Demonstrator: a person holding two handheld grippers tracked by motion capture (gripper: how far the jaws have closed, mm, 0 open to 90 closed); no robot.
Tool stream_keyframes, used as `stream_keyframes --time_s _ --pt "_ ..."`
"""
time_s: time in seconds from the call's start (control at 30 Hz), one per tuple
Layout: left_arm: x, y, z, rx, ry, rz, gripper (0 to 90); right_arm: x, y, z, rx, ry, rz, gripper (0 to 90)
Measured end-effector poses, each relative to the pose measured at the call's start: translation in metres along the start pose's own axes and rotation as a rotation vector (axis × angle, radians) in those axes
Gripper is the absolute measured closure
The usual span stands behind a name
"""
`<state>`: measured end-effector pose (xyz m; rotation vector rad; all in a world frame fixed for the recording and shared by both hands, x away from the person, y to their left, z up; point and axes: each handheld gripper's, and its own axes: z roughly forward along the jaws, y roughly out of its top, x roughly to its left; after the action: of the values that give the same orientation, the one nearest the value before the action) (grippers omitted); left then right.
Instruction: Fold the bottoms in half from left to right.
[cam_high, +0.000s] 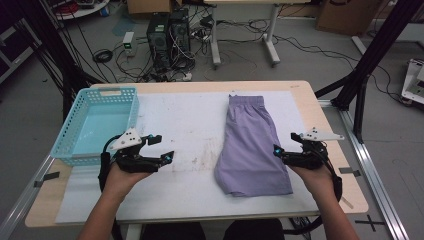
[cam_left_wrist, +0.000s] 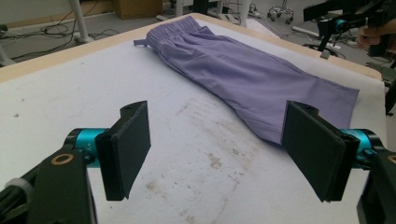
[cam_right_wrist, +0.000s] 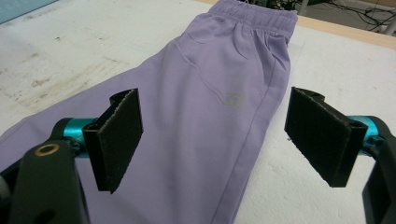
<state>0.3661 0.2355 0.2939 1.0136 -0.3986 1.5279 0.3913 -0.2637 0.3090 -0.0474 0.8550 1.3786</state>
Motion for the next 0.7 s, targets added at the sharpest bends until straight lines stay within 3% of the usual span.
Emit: stream_keyframes --time_s 0.7 --pt "-0.0009 0.0001 -0.0005 -0.002 -0.004 0.002 23.8 -0.0012 0.0008 -0.0025 -0.011 -0.001 0.0 18.7"
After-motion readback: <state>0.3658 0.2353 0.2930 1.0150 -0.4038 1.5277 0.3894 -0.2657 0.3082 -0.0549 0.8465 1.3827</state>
